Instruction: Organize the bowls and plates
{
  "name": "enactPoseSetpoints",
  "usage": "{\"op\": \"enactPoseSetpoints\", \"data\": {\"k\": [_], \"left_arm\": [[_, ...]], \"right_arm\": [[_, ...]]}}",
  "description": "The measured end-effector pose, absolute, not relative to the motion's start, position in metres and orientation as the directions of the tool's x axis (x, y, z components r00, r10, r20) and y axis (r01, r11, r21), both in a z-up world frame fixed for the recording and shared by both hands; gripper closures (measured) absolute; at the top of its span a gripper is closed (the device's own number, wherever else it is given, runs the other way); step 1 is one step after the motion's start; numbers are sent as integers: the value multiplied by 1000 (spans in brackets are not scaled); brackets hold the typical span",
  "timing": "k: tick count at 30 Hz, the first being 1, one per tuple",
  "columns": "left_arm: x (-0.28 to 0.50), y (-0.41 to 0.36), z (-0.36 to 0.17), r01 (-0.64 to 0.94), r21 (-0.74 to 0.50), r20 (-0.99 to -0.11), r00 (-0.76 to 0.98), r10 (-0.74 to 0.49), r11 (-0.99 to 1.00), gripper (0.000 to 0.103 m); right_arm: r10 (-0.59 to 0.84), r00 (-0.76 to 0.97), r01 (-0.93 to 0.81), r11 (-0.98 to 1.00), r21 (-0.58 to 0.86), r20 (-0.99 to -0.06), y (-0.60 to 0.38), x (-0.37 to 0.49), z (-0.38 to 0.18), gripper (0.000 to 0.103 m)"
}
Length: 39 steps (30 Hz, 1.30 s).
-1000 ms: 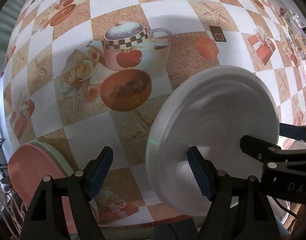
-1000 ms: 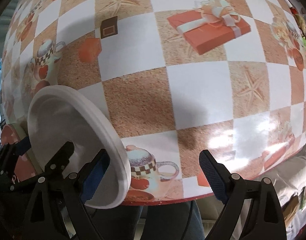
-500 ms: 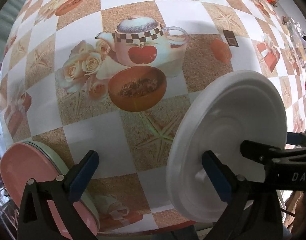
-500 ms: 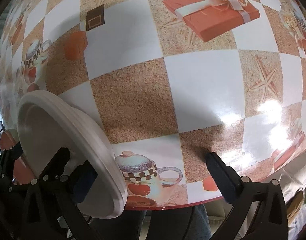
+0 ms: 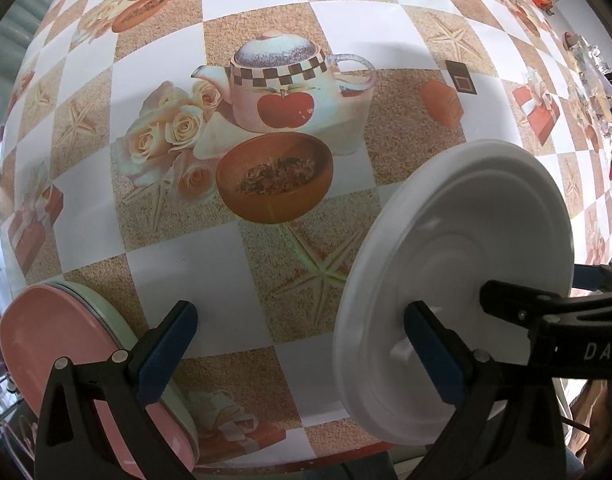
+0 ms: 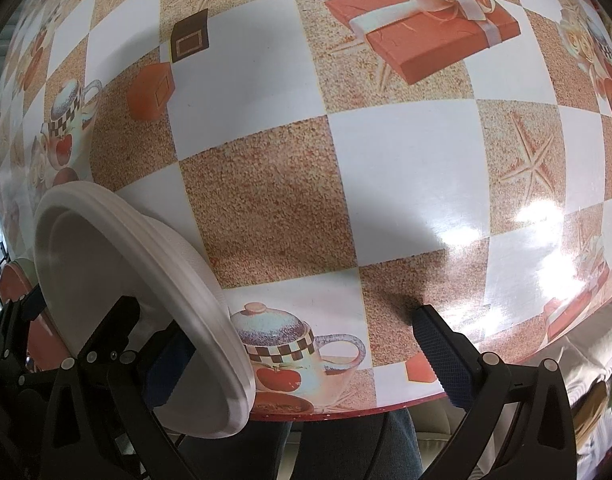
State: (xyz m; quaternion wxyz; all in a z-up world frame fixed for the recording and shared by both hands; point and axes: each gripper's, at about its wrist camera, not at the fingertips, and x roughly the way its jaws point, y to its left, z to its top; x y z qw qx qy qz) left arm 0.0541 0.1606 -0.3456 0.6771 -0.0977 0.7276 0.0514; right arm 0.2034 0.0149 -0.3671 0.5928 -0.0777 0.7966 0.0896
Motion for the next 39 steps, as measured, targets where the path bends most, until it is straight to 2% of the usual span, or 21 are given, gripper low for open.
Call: {"op": "enactPoseSetpoints", "data": {"k": [39], "left_arm": [[53,165,-351,-217,-57,-995,-67,-73,975,0]], "right_arm": [[-18,-288,-232,971,52,-957,17,202,-364,0]]}}
